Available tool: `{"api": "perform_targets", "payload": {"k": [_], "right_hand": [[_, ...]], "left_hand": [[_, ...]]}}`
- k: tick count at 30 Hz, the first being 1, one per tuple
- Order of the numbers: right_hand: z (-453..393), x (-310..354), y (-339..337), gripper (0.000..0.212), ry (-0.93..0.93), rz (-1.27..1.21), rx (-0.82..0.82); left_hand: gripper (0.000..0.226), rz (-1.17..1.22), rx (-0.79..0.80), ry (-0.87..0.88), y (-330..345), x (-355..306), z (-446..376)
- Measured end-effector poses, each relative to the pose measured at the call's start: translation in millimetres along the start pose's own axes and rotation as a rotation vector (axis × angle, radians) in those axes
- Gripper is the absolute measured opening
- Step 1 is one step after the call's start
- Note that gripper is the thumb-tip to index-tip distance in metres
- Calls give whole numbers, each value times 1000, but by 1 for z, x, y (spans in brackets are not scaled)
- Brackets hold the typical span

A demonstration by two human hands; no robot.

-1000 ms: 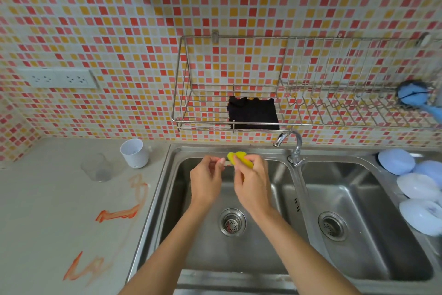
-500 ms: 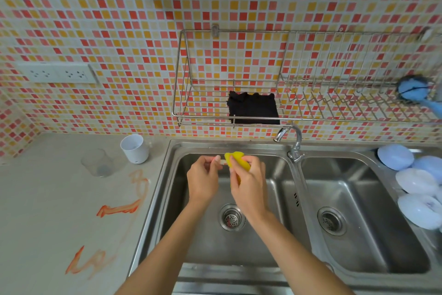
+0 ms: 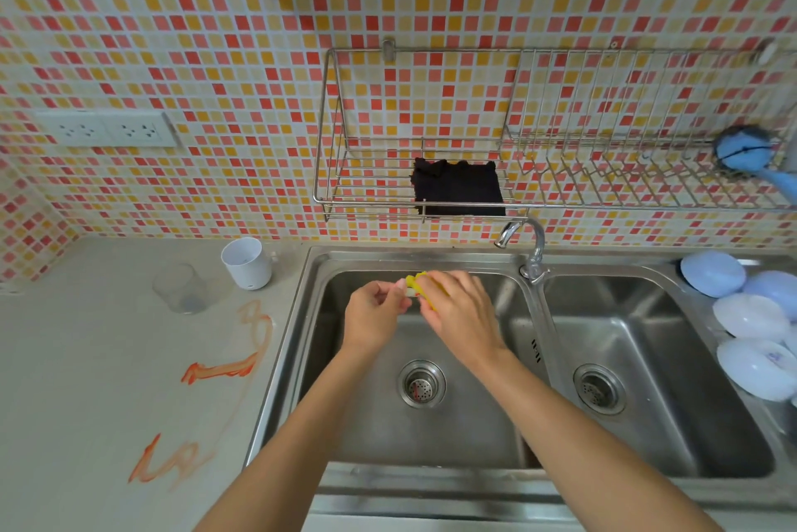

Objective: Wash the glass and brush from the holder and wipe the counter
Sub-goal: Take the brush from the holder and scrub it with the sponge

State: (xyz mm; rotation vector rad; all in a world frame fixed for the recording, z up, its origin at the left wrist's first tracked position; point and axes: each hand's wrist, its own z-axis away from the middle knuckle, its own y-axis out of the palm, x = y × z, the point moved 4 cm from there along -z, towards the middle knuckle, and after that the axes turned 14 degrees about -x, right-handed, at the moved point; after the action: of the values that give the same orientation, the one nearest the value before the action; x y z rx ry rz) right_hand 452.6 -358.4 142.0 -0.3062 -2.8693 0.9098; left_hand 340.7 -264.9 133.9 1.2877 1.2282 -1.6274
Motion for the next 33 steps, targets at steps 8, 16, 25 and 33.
{"api": "perform_targets", "payload": {"k": [8,16,25,33], "right_hand": [[-1,-7,1,35,18,-49,27],[14,8,9,42,297,-43,72],[24,-18,21,48,426,-26,61],[23,-44,38,46,527,-63,60]], "left_hand": [[9,-248,32,374,-3,-14,3],[9,-155,-72,252,1,-11,-3],[7,-143,-47,263,21,-3,-11],[12,-161,1,364,33,-4,-29]]}}
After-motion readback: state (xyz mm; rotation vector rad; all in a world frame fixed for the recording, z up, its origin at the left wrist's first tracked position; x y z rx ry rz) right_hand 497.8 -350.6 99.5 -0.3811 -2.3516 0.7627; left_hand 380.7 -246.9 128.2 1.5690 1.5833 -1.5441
